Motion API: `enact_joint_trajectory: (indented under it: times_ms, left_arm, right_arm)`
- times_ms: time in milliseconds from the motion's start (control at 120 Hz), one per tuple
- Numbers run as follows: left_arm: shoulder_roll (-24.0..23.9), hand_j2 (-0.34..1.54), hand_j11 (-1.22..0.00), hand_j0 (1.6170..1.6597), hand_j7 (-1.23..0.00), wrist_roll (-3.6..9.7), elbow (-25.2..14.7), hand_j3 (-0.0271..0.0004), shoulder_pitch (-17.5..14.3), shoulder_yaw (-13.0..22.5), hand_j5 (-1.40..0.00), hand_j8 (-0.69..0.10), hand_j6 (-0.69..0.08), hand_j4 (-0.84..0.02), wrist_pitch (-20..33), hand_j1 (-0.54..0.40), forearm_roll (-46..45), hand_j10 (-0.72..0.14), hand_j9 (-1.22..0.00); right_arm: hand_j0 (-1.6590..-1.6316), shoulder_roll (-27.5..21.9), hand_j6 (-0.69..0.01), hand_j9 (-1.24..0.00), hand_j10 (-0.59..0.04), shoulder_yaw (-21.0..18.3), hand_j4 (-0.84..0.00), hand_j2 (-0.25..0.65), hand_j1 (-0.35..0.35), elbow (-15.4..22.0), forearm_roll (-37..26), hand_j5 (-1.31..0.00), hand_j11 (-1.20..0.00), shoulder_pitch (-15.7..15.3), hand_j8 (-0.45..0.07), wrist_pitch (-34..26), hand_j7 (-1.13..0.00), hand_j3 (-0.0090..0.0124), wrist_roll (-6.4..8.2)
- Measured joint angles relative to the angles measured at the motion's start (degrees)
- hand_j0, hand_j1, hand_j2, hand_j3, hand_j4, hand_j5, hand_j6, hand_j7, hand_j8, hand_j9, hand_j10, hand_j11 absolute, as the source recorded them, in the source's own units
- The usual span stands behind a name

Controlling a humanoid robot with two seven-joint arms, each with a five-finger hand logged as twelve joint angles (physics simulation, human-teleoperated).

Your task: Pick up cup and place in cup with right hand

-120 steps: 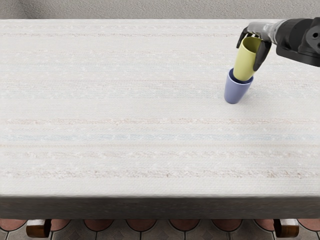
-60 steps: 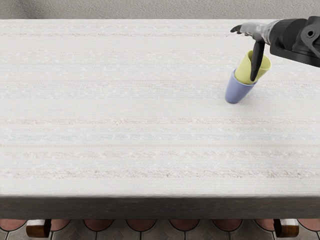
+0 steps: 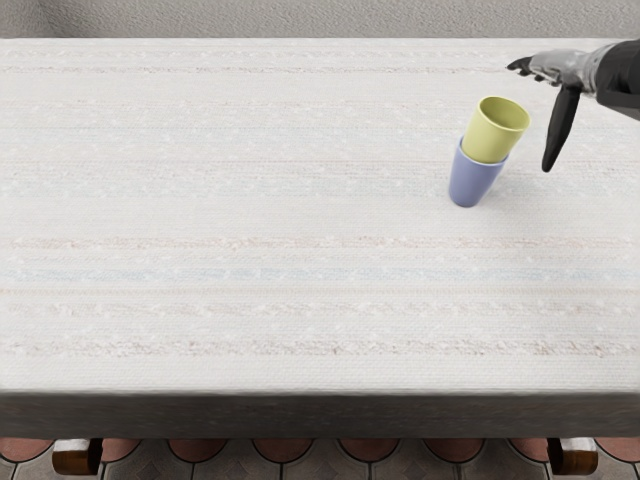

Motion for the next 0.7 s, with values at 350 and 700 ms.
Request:
enact_joint_trajectory:
  times_ms: [350,700]
  left_arm:
    - [0.0,0.00,-0.02,1.6581,-0.02,0.00,0.0,-0.0001,0.0,0.0,-0.02,-0.019,-0.019,-0.018,0.0,0.328,0.0,-0.018,-0.02]
    - [0.0,0.00,-0.02,1.6581,-0.02,0.00,0.0,-0.0001,0.0,0.0,-0.02,-0.018,-0.018,-0.018,0.0,0.328,0.0,-0.018,-0.02]
  right_arm:
    - [-1.6580,-6.5,-0.007,0.00,-0.004,0.3,-0.005,0.001,-0.349,2.0,5.8,0.00,0.00,-6.3,-0.005,0.1,0.00,0.0000,0.00]
    - [-1.6581,-9.7,-0.008,0.00,-0.004,0.4,-0.005,0.001,-0.349,4.6,10.4,0.00,0.00,-9.6,-0.006,0.2,0.00,0.0000,0.00]
